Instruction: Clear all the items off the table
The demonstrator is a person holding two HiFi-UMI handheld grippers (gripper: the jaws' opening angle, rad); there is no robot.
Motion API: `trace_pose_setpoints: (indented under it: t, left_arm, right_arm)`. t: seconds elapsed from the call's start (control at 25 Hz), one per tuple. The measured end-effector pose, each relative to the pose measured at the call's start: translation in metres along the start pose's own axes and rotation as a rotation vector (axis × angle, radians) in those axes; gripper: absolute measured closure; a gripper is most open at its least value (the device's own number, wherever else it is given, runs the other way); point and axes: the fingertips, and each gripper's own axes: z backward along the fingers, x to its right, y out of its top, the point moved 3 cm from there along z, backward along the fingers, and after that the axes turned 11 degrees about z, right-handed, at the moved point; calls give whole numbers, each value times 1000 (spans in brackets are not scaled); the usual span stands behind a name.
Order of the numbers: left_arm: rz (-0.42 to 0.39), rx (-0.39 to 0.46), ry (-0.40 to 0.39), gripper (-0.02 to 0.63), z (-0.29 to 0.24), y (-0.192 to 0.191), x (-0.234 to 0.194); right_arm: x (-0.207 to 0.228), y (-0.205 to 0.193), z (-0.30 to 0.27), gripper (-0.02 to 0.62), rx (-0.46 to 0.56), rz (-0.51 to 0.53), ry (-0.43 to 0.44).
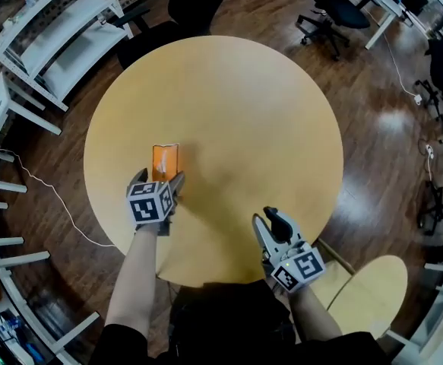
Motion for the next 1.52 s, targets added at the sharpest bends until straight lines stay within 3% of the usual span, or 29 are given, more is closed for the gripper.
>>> trace_pose_setpoints:
  t: [0.2, 0.36, 0.64, 0.92, 1.16, 1.36, 1.52]
  left_arm:
    - [16, -208, 79, 133, -45, -10, -17]
    - [7, -278, 108, 133, -62, -21, -19]
    - [-27, -269, 121, 135, -72, -20, -9]
    - [-3, -287, 105, 156, -75, -22, -15]
    - [17, -264, 42, 207, -64, -21, -25]
    - [-59, -239, -1, 215, -42, -31, -22]
    - [-81, -175, -91, 215, -27, -22, -4]
  right_arm:
    - [10, -9, 1, 466, -5, -41, -61]
    - [14, -14, 9, 466, -10, -40, -85]
    - [23, -17, 22, 466, -29, -78, -132]
    - [15, -24, 20, 466, -32, -88, -141]
    - [7, -26, 16, 466, -24, -69, -134]
    - [3, -26, 21, 466, -18, -60, -149]
    - [-8, -25, 27, 466, 1, -42, -170]
